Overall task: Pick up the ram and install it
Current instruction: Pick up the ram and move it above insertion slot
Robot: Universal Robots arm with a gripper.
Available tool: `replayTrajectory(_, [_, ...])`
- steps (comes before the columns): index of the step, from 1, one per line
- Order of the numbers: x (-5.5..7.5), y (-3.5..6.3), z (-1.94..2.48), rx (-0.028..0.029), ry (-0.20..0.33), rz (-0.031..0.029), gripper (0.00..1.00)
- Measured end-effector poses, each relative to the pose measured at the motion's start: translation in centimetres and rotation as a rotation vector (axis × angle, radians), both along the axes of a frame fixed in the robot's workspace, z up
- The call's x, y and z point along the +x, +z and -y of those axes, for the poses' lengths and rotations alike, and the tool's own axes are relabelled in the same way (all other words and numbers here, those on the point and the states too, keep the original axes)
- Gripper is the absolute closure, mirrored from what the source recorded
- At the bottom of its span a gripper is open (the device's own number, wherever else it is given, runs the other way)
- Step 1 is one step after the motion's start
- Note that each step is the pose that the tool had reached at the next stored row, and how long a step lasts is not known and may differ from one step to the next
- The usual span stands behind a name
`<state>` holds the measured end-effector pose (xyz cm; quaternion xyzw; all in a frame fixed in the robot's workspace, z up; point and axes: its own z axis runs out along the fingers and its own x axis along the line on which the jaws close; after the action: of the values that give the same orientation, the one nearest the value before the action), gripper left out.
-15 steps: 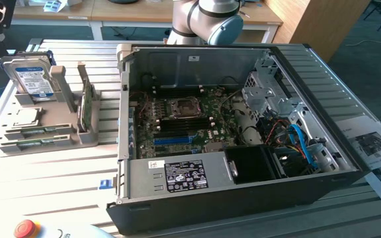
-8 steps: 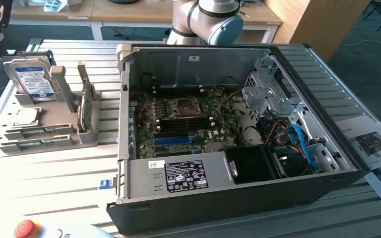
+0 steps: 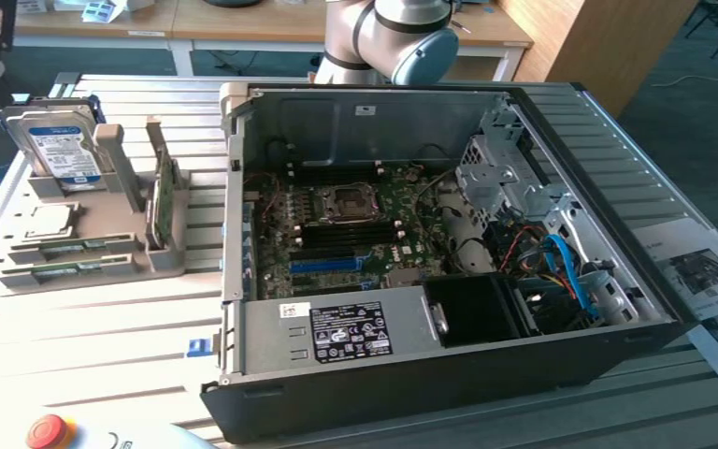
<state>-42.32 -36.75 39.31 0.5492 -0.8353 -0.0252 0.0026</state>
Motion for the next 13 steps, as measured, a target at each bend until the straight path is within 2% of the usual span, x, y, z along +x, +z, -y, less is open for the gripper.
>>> replayTrajectory(13, [0.0, 0.0, 0.0, 0.0, 0.217, 0.0, 0.9])
